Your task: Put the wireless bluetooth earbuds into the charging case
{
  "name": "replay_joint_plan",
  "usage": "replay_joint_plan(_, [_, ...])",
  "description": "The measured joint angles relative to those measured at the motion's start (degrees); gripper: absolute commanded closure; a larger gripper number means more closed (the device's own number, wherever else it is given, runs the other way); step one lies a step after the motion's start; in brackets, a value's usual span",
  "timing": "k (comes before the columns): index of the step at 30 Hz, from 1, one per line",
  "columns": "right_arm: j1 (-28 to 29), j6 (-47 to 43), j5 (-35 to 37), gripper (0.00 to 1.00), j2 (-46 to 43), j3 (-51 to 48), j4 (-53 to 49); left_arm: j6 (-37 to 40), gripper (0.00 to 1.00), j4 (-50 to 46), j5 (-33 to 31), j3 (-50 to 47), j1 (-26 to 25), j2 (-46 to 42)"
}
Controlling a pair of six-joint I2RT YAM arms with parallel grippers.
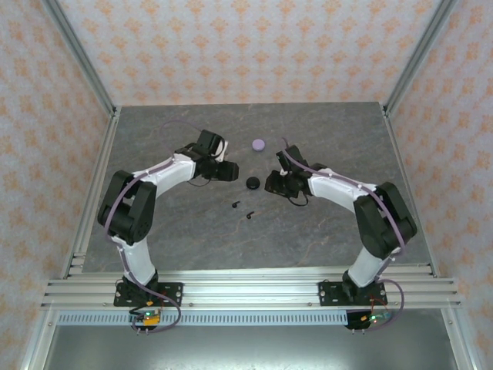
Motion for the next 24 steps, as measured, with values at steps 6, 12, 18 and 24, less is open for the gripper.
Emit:
replay_joint_plan(6, [-0.8,6.3,-4.8,0.71,3.5,-0.2,9.6,-1.4,0.45,0.5,6.0,4.9,-0.2,8.4])
replay_joint_plan(12, [-0.9,9.6,-6.4,0.71,5.7,0.0,14.4,-1.5,0.45,0.7,8.7,5.8,-0.2,10.1])
replay_joint_plan(18, [-1.1,12.1,-7.5,0.71,9.7,0.2,15.8,-2.7,0.48,1.2,10.3,5.8,-0.2,10.3])
replay_joint_plan(24, [-1.2,12.9,-8.2,0.71,10.4,0.2,17.9,-3.4,0.49,2.4,12.3,5.9,-0.2,11.0])
